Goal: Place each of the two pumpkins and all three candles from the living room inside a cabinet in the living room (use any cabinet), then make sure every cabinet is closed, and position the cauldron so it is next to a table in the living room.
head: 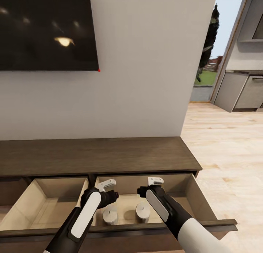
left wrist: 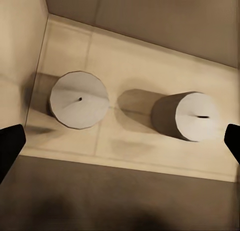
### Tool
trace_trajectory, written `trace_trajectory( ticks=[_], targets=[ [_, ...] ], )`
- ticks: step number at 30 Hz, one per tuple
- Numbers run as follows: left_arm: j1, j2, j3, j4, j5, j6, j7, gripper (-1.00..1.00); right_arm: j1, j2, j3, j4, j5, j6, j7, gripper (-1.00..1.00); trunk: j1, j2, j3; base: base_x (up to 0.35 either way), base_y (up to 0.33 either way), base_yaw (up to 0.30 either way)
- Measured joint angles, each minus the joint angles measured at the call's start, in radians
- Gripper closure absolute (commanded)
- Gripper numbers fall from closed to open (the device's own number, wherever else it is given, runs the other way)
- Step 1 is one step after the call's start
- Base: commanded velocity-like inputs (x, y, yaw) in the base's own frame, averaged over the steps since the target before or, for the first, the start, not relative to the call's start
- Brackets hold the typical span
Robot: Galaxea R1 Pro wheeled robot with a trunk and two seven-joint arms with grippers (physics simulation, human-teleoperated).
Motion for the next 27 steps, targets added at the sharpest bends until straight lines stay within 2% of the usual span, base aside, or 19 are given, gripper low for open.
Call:
trace_trajectory(
  ticks=[27],
  targets=[
    [0.000, -0.001, -0.001, 0.000, 0.000, 0.003, 0.000, -1.00, 0.000, -0.002, -0.003, -0.001, 0.000, -0.002, 0.000, -1.00, -0.104, 0.189, 0.085, 0.000, 0.000, 0.000]
  ],
)
